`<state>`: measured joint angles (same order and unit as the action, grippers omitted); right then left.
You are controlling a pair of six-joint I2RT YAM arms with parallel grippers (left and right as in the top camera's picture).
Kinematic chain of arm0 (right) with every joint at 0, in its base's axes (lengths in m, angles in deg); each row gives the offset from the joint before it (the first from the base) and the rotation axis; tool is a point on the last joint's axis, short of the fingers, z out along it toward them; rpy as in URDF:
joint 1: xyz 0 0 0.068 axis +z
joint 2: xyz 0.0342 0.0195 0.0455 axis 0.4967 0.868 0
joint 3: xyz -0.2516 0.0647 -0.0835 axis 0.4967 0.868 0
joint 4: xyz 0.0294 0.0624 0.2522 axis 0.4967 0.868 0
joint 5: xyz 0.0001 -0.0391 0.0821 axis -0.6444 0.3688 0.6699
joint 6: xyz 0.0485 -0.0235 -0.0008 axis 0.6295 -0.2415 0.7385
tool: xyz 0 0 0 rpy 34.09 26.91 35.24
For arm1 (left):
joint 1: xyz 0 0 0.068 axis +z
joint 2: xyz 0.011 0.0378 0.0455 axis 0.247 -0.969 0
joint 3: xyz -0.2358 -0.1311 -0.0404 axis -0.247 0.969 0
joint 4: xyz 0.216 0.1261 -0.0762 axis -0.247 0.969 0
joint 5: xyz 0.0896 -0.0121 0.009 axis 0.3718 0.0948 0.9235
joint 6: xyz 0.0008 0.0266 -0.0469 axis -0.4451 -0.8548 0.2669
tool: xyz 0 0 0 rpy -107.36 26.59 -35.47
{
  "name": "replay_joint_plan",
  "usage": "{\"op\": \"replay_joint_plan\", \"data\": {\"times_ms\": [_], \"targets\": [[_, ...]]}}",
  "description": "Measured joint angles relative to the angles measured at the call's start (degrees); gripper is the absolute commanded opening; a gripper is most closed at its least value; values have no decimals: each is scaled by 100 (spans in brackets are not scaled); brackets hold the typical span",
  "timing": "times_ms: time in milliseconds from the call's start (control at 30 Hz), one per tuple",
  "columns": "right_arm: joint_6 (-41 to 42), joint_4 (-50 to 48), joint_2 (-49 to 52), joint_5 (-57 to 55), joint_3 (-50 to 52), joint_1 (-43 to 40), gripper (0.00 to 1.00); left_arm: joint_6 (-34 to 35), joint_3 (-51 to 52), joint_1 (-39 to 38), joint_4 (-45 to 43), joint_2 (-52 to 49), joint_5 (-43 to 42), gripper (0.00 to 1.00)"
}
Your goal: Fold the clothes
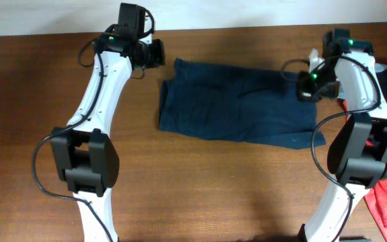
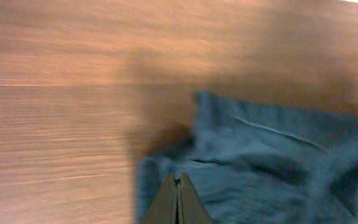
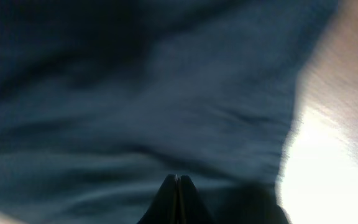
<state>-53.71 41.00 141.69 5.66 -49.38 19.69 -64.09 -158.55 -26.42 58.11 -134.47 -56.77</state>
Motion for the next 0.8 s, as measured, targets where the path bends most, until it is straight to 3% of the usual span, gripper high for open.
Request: {"op": "replay_joint_plan", "data": {"times_ms": [233, 467, 800], "targets": [[-111, -549, 2, 680, 101, 498, 4, -4, 0, -341, -317, -640, -667, 0], [-107, -1543, 2, 297, 673, 979, 4, -199, 9, -603, -732, -1311, -804, 0], [-94, -2780, 2, -686, 1825, 922, 5, -319, 9, -608, -822, -1574, 37, 0]]}}
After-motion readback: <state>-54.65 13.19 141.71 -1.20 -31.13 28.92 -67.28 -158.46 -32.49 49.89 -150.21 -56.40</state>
